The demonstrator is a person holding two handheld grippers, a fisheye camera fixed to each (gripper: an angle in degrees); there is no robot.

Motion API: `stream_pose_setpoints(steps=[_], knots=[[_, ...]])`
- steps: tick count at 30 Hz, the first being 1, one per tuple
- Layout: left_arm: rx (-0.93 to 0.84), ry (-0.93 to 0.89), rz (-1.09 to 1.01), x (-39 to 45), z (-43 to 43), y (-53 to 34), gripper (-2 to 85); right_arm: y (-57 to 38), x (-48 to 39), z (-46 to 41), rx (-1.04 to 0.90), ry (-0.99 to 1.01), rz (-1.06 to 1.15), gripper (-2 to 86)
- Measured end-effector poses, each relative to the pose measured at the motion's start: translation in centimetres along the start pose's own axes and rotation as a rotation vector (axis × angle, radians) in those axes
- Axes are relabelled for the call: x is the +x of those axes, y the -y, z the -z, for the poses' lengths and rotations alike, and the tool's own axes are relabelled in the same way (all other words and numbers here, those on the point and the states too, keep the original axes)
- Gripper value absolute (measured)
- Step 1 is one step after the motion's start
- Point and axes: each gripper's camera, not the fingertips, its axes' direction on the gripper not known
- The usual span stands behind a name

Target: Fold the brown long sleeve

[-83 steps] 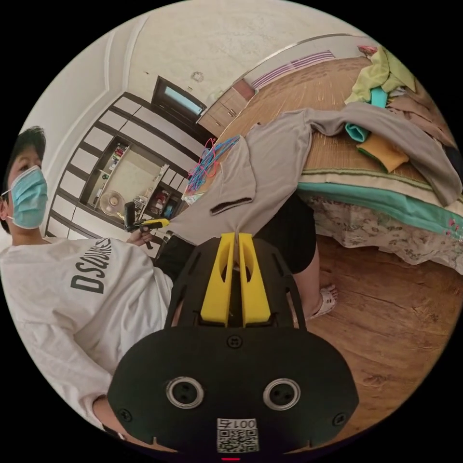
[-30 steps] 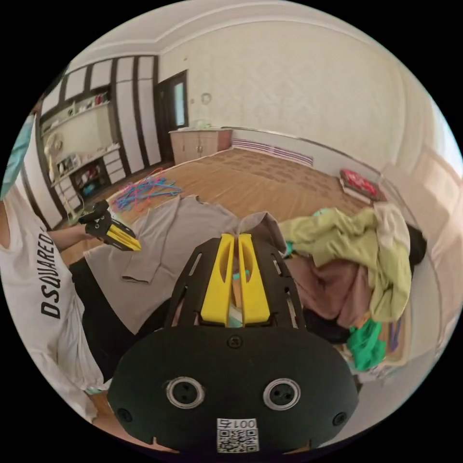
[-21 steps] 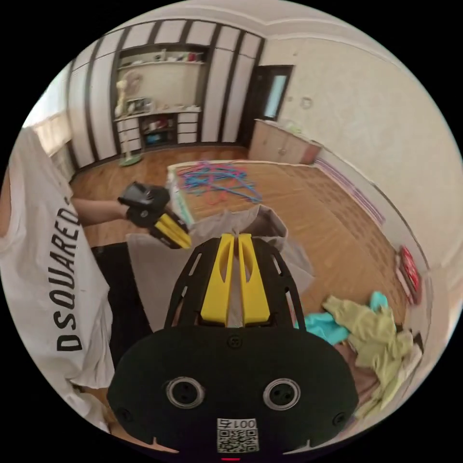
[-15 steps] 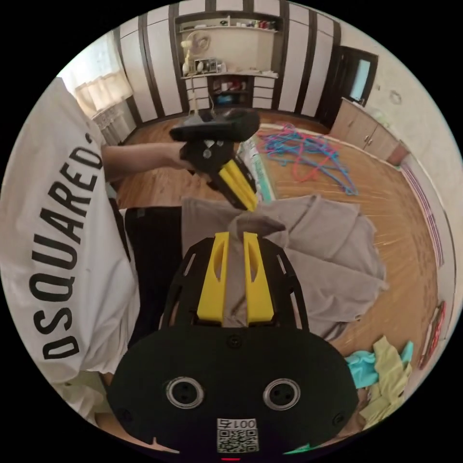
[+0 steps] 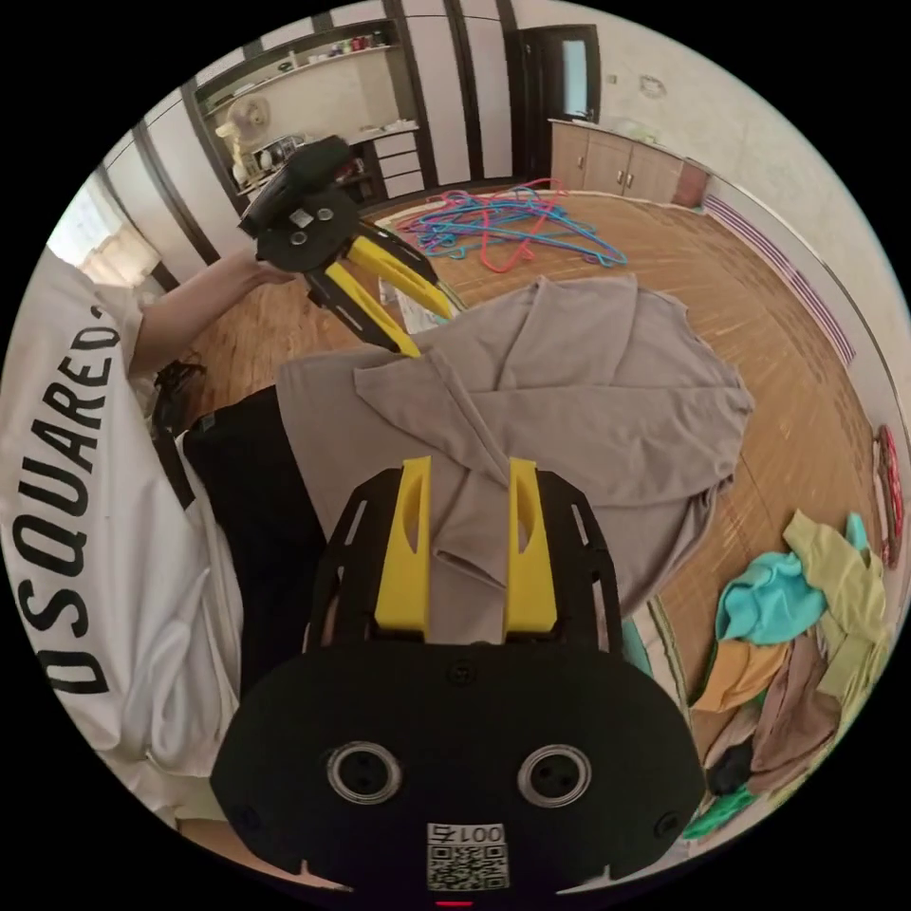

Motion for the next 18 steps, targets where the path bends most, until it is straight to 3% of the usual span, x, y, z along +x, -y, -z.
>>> stream_pose_setpoints(steps=[3, 8, 13, 18], knots=[[0.014, -0.134, -0.089, -0.6, 0.6, 0.1, 4.9, 2.5, 0.7, -1.6, 0.006, 0.042, 0.084, 13.2], [0.180, -0.276, -0.176, 0.0, 4.6, -1.4, 1.9, 6.7, 2.1, -2.7, 0.008, 0.151, 0.243, 12.9], [0.169, -0.295, -0.169, 0.0, 5.6, -2.9, 0.9, 7.4, 0.8, -2.1, -0.060, 0.193, 0.380, 4.6], [0.155, -0.262, -0.099, -0.9, 6.5, -4.0, 1.4, 5.0, -1.6, 1.4, -0.009, 0.160, 0.292, 2.3]])
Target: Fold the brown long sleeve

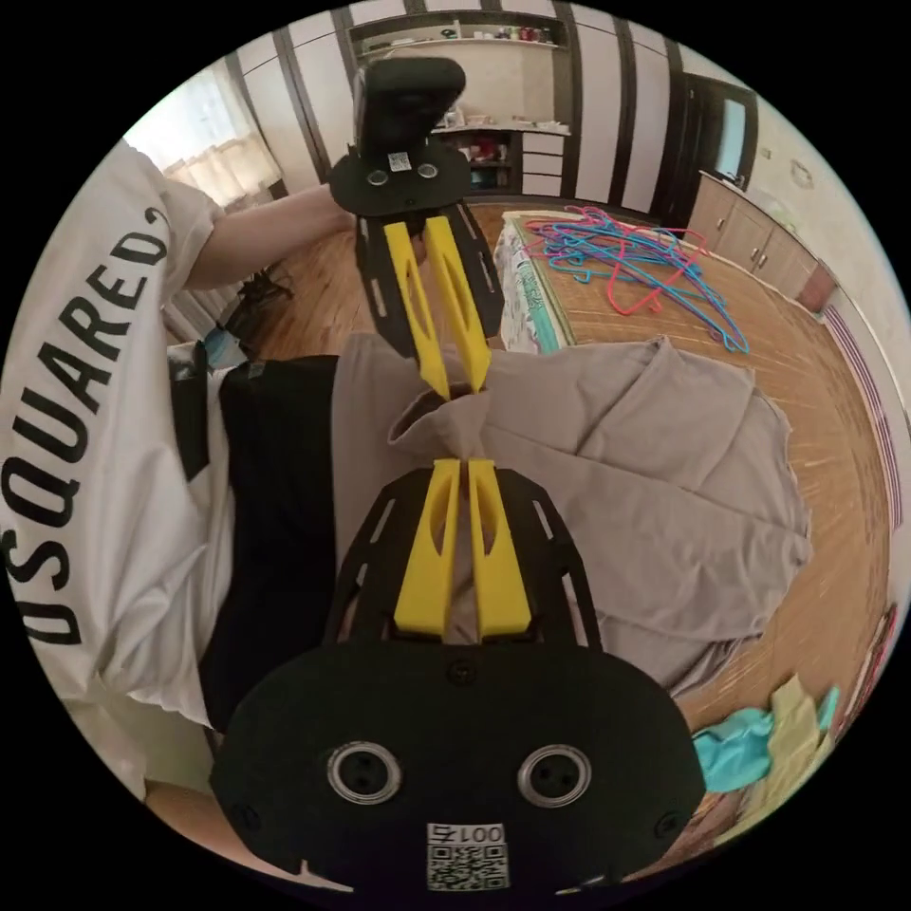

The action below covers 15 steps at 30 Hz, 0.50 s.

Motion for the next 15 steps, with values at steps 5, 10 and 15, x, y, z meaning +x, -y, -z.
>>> stream_pose_setpoints(steps=[5, 10, 15], knots=[[-0.104, 0.074, -0.059, 1.5, -0.3, 1.5, 5.6, -1.7, -5.0, 0.3, -0.031, -0.036, -0.090, 3.6], [-0.147, 0.070, -0.144, 3.2, -0.7, 3.3, 5.9, -1.4, -7.0, 1.3, -0.006, -0.026, -0.142, 7.2], [-0.234, 0.101, -0.204, 4.2, -0.6, 4.1, 5.9, -2.0, -5.5, 3.4, -0.002, -0.247, -0.268, 8.0]])
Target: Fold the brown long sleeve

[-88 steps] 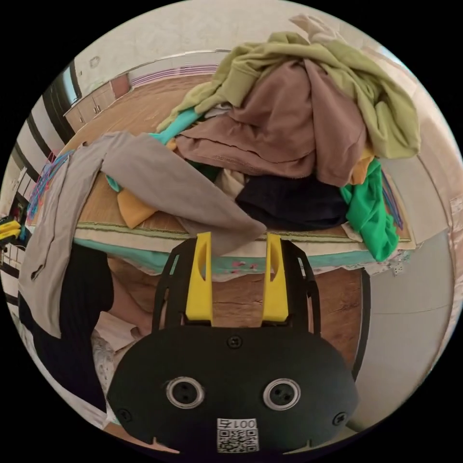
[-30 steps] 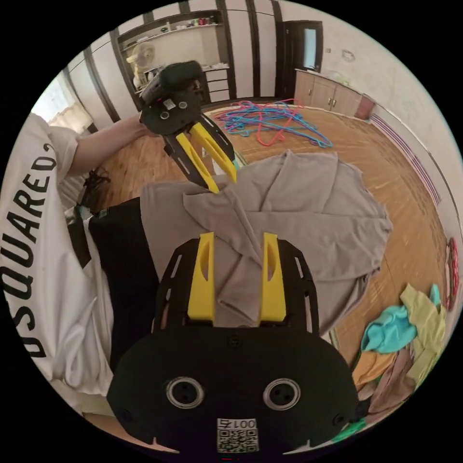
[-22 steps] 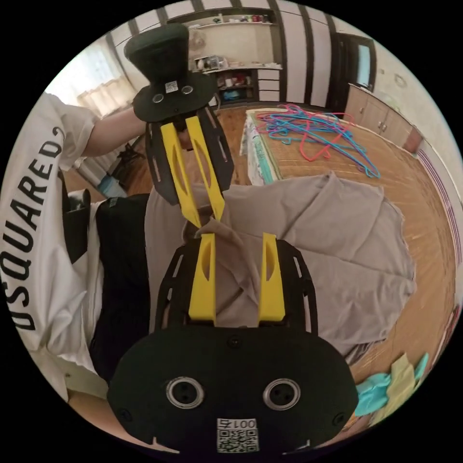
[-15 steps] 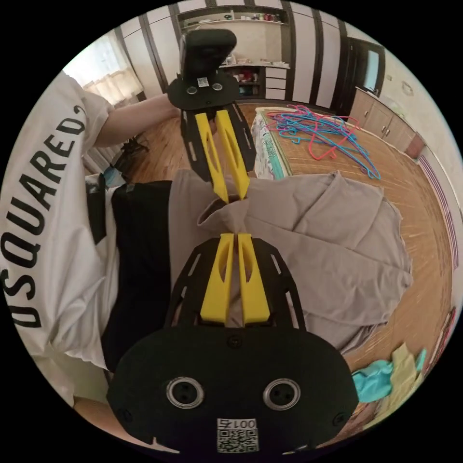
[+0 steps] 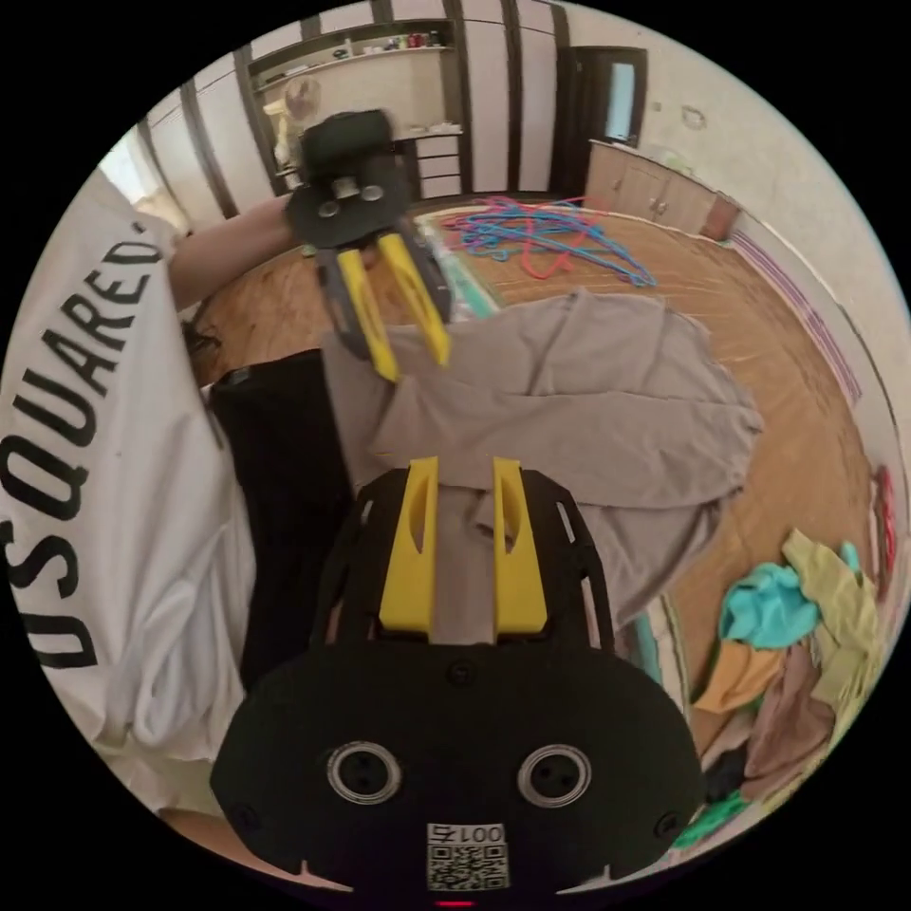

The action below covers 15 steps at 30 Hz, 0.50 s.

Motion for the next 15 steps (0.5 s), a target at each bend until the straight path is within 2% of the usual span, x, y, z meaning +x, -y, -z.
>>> stream_pose_setpoints(steps=[5, 7, 11, 15], knots=[[0.065, 0.088, 0.143, -5.2, 2.6, 0.0, 5.1, -0.1, 6.5, -0.1, -0.079, -0.407, -0.100, 7.4], [0.089, 0.104, 0.203, -8.7, 3.7, 0.5, 4.5, 0.2, 9.2, -1.2, -0.121, -0.506, -0.124, 7.5], [0.194, 0.080, 0.305, -17.8, 6.5, 2.3, 3.8, 1.4, 14.8, -3.5, -0.114, -0.496, -0.205, 7.8], [0.168, 0.162, 0.400, -25.3, 5.3, 6.7, 3.2, 2.7, 17.2, -5.9, -0.096, -0.420, -0.190, 8.1]])
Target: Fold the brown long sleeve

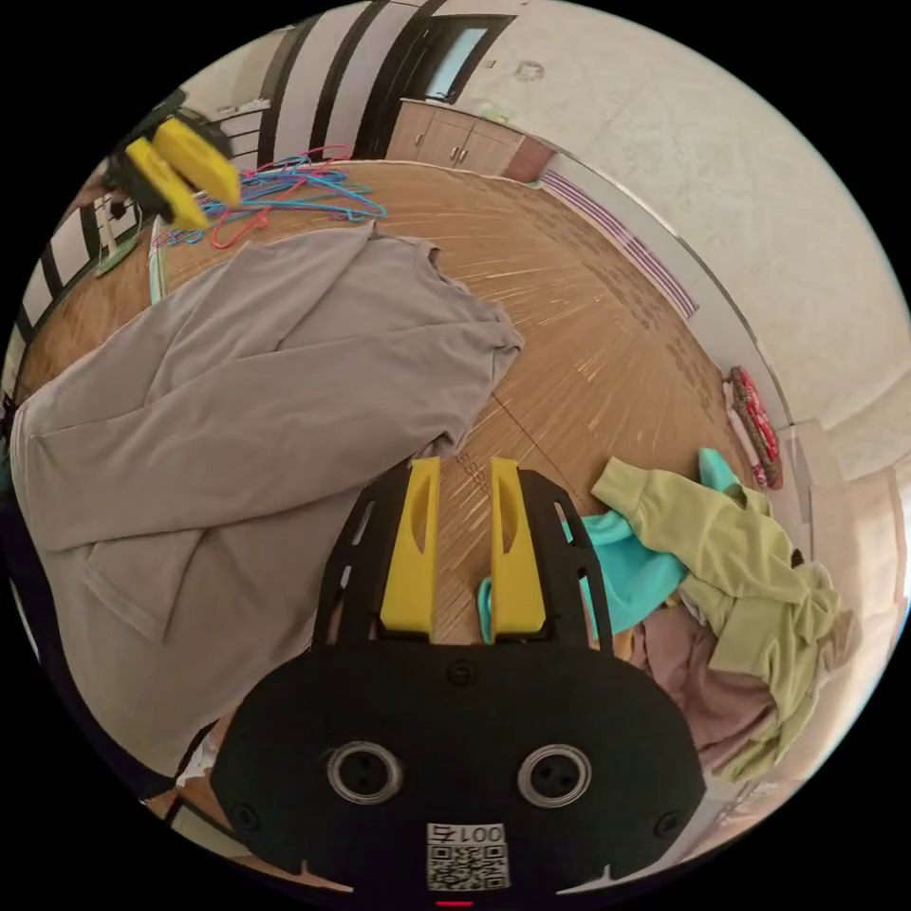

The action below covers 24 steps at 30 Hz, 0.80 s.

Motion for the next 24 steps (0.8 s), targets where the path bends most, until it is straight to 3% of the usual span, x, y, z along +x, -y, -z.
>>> stream_pose_setpoints(steps=[3, 10, 17, 24], knots=[[-0.035, -0.021, 0.011, -2.3, -5.1, 5.6, 3.3, 0.6, -1.1, -2.7, -0.044, -0.025, 0.098, 8.3], [-0.067, -0.186, 0.090, -8.2, -15.2, 15.0, 5.9, 0.5, -1.3, -3.8, 0.059, 0.061, 0.147, 8.4], [-0.039, -0.316, 0.075, -12.8, -17.0, 18.0, 0.4, 1.0, -2.4, -4.9, 0.118, 0.090, 0.270, 5.6], [-0.042, -0.360, 0.061, -15.8, -16.9, 18.4, -0.9, -1.1, -2.6, -5.2, 0.128, 0.039, 0.232, 1.7]])
